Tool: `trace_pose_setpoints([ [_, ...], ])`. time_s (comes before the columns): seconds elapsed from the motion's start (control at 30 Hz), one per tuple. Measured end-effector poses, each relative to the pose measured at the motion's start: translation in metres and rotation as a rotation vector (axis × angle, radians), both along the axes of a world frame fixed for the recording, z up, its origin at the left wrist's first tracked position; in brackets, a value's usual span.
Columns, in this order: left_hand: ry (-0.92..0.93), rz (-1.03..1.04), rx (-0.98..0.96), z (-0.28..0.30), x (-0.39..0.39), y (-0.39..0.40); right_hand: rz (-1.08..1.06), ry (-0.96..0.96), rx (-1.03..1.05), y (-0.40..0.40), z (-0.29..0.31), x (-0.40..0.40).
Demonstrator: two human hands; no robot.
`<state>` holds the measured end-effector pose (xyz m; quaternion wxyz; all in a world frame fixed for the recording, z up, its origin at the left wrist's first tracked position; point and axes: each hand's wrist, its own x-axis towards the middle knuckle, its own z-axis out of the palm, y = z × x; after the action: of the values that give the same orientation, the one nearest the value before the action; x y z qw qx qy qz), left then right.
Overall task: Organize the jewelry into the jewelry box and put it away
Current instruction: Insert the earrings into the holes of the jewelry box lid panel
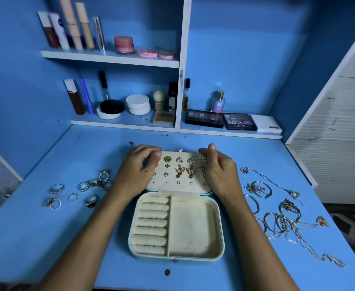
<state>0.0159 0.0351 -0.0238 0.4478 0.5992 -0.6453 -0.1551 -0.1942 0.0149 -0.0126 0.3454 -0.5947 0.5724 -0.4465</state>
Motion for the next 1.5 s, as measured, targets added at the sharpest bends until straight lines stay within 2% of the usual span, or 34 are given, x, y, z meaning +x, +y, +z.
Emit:
trace_pose_setpoints([
  [0.3,-0.028,0.027,-0.004,0.005,0.003,-0.003,-0.011,-0.01,-0.001,0.001,-0.006,-0.001],
  [0.47,-0.161,0.085,-0.007,0.019,0.032,-0.021,-0.017,-0.007,0.005,0.0,-0.007,-0.001],
  [0.67,-0.38,0.117,0.138,0.029,0.078,-0.047,-0.017,0.001,0.001,-0.001,-0.008,-0.001],
  [0.87,-0.42,0.007,0.267,0.027,0.095,-0.064,-0.017,0.0,0.002,-0.002,-0.009,-0.001],
  [0.97,-0.468,-0.015,0.265,0.024,0.096,-0.068,-0.019,-0.003,0.002,-0.002,-0.009,0.0],
  [1.37,-0.402,0.01,0.245,0.022,0.093,-0.07,-0.027,-0.003,0.012,-0.002,-0.008,0.0],
  [1.5,-0.421,0.016,0.173,0.024,0.093,-0.069,-0.027,0.002,0.007,-0.002,-0.008,0.0],
])
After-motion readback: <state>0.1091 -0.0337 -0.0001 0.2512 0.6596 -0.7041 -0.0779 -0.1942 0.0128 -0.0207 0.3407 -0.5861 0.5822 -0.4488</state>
